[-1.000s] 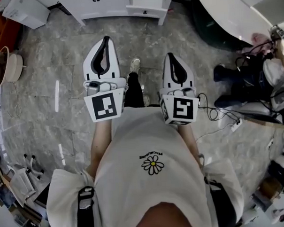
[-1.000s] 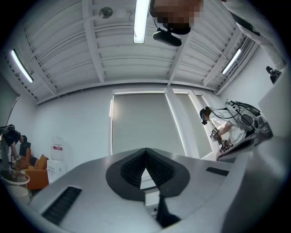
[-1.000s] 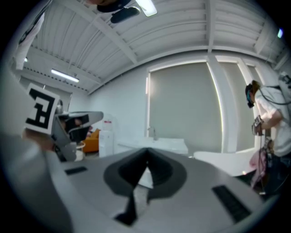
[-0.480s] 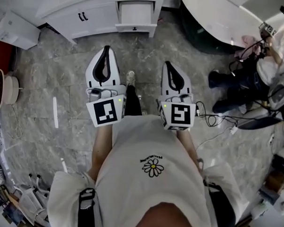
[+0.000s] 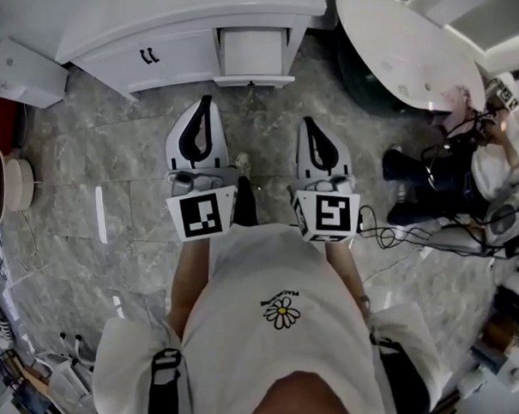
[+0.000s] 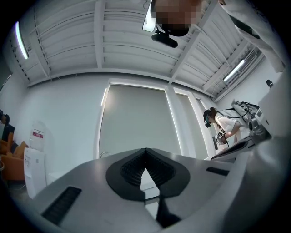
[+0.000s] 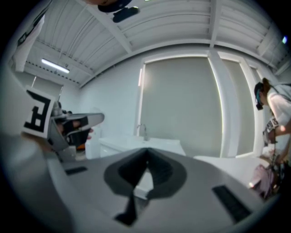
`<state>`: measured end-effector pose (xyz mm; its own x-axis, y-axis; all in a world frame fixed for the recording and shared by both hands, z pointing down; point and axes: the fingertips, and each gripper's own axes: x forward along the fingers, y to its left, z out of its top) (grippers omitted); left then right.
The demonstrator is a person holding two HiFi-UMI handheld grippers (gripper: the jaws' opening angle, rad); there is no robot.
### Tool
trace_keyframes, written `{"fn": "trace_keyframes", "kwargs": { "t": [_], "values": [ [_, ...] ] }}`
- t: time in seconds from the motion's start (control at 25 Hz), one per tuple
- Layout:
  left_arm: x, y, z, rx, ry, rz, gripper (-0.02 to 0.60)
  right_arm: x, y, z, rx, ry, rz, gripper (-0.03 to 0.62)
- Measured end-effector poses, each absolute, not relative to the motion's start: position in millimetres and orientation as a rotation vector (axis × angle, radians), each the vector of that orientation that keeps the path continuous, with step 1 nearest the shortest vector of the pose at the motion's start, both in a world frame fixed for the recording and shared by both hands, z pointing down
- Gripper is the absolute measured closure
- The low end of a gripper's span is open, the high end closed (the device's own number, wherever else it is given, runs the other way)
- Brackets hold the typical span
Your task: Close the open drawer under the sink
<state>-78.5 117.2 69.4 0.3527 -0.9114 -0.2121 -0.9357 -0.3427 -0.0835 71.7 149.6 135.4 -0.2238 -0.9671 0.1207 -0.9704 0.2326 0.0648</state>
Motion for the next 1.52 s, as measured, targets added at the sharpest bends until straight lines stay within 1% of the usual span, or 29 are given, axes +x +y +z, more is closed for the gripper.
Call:
{"fn": "trace_keyframes", "kwargs": {
  "t": [0.4,0.68,1.24,1.52],
  "values": [
    [-92.5,1.7,50.2,-2.443,1.634,0.212,0.561,58.5,37.6,110.0,1.911,-2.329,0.023,0.565],
    [-89.8,-68.4,53.3,-2.454,1.593,0.178,0.561,72.1,-25.5,114.0,1.981,-2.265,0.036,0.565],
    [-57.5,-81.9,45.8,-2.41,1.647,0.179,0.561,102.9,-55.6,104.7,1.983,-2.301,0.029,0.565],
    [-69.8,-95.1,57.2,-2.378,1.709,0.167,0.561,96.4,-73.4,111.1,1.959,-2.331,0.058,0.565]
  ]
}}
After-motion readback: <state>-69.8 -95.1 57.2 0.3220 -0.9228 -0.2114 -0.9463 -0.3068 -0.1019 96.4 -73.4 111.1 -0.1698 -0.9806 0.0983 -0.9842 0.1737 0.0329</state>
